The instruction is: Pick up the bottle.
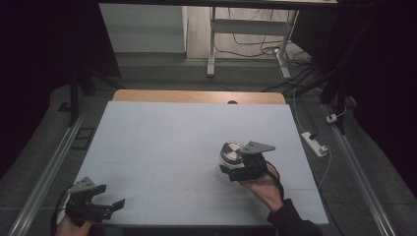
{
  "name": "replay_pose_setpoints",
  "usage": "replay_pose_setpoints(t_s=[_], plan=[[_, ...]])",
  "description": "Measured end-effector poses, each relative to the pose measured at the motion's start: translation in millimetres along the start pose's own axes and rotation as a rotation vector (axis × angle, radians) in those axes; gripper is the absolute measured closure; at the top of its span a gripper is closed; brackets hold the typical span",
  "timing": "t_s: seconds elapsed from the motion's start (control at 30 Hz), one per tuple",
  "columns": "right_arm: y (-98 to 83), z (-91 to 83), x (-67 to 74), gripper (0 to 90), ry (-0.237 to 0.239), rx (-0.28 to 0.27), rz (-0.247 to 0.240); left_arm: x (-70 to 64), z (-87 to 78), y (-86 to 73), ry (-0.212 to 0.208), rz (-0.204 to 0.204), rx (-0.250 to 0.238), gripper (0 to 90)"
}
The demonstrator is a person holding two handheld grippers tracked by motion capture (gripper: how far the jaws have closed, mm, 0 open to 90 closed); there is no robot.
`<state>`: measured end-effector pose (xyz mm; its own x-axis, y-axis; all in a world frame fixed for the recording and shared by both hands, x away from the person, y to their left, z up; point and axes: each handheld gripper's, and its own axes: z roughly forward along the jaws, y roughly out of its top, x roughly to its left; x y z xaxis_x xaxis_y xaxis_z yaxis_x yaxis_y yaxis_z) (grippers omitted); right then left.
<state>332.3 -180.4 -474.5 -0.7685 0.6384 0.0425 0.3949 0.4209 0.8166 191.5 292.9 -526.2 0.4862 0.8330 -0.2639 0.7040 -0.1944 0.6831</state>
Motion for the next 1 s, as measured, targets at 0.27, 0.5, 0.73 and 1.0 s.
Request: replay_pose_setpoints(t_s=[0.27, 0.5, 0.73, 1.0], plan=[[5.9, 10.2, 17.8, 15.3, 0.047, -0.002, -0.036, 0.8, 0.2, 0.3, -0.007, -0.002, 0.006, 3.7], [10.9, 19.8, 30.4, 15.3, 0.078, -0.001, -0.061, 1.2, 0.1, 0.2, -0.011, -0.004, 0.006, 3.6], [15.6, 26.4, 40.9, 15.3, 0.105, 0.0, -0.087, 0.6, 0.5, 0.4, -0.008, 0.0, 0.011, 3.6], [19.6, 32.3, 52.8, 15.4, 0.133, -0.003, -0.116, 0.4, 0.9, 0.6, -0.008, 0.002, 0.014, 3.6]])
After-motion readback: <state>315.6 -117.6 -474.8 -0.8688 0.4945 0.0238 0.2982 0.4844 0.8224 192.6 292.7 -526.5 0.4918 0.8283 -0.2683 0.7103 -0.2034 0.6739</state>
